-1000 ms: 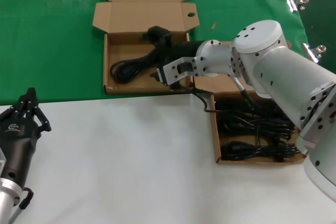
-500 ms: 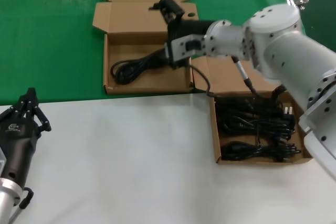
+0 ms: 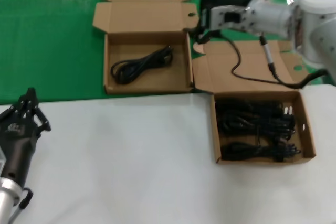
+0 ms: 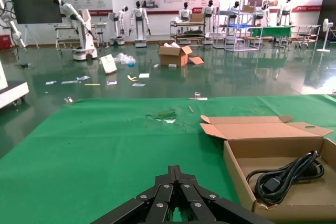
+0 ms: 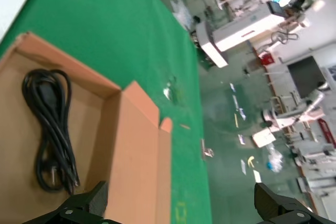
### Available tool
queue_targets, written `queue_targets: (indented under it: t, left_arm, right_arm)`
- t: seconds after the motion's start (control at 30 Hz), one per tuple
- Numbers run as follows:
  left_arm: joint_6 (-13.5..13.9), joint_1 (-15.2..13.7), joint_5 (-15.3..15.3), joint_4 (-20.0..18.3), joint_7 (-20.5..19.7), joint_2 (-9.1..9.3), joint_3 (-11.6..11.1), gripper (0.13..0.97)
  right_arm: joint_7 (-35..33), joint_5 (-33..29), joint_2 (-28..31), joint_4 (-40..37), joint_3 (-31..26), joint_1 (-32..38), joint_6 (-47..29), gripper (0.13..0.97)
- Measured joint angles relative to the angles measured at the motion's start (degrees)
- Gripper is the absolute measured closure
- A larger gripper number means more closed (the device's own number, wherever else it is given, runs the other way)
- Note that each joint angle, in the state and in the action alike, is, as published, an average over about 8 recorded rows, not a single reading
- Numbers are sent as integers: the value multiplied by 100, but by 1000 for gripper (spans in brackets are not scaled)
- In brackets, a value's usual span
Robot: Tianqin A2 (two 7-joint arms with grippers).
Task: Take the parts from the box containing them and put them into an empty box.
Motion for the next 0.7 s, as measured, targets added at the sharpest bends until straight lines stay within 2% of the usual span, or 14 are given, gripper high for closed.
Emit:
queue_targets:
  t: [0.2, 0.3, 0.5, 0.7]
  left_arm:
    - [0, 0, 0, 0, 0, 0, 0, 957]
    - [0, 0, 0, 0, 0, 0, 0, 956]
    - [0, 0, 0, 0, 0, 0, 0, 955]
    - [0, 0, 0, 0, 0, 0, 0, 916]
  right_arm:
    - [919, -482, 713, 1365, 243, -556, 139, 129]
    - [1228, -612, 927, 1801, 321, -753, 219, 129]
    - [1358, -663, 1019, 1986, 359, -840, 257, 129]
    - [1492, -671, 1015, 2138, 433, -1003, 340, 129]
